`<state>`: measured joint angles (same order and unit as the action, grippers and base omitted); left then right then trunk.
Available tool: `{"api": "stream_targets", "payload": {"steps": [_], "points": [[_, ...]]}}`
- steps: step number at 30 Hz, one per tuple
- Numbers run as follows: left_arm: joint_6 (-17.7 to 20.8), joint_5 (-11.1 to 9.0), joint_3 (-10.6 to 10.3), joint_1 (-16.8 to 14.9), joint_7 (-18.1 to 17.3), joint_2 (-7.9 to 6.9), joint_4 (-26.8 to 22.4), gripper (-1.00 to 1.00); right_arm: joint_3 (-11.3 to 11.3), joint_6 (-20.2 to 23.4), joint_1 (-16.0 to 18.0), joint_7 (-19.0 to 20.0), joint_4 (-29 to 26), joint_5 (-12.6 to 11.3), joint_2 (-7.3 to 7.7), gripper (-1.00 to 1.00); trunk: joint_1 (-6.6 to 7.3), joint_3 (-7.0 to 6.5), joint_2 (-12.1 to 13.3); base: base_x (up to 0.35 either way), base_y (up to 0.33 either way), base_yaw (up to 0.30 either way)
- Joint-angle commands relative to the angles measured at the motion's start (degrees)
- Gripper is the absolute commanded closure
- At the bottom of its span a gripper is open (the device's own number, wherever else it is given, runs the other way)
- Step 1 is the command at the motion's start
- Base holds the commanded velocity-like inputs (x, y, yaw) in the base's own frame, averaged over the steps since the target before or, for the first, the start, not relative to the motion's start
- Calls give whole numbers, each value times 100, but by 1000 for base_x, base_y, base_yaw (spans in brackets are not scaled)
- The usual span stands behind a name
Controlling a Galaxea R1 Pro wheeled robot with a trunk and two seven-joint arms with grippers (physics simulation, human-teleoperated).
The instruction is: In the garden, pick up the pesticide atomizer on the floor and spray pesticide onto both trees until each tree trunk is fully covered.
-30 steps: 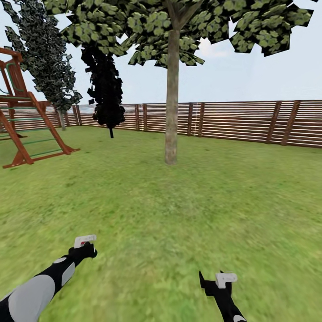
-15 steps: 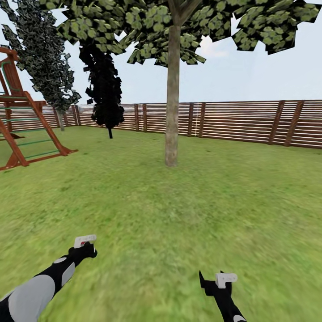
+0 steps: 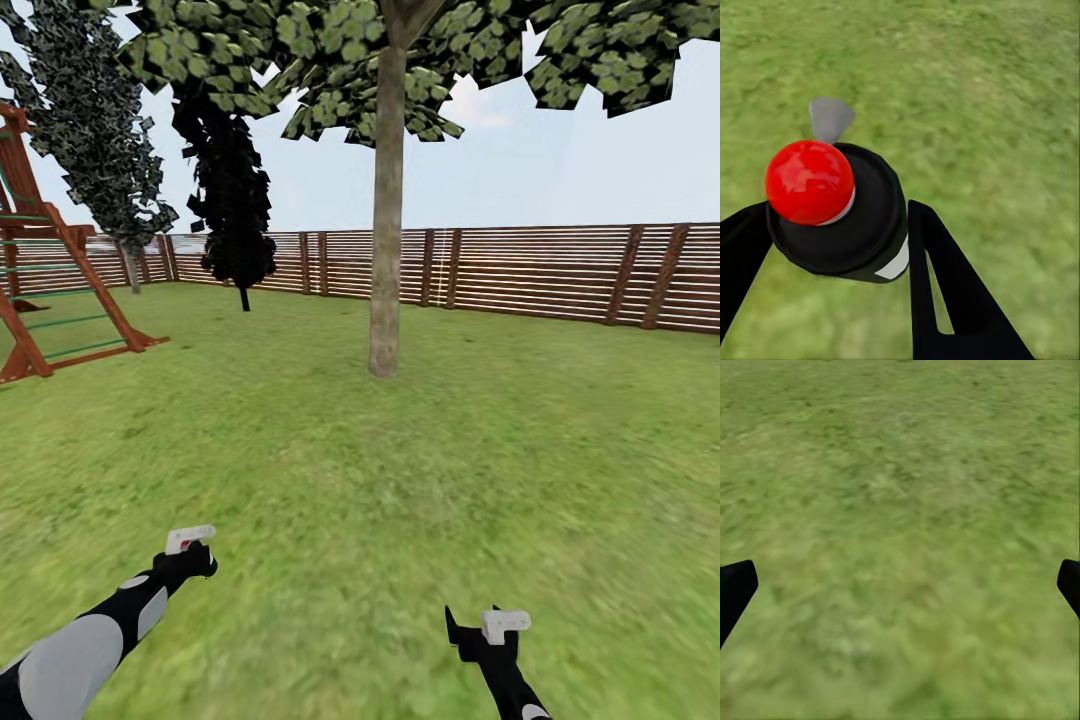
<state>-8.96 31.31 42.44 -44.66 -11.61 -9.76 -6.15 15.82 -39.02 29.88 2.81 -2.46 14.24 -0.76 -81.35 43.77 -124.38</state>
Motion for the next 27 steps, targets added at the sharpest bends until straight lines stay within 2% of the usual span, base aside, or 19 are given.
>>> {"api": "stream_targets", "payload": {"steps": [1,27], "points": [[0,-2,1,-1,1,0,-1,100,0,0,0,0,0,0,1,-100,0,0,0,338,0,0],[0,-2,1,-1,1,0,-1,100,0,0,0,0,0,0,0,-100,0,0,0,338,0,0]]}}
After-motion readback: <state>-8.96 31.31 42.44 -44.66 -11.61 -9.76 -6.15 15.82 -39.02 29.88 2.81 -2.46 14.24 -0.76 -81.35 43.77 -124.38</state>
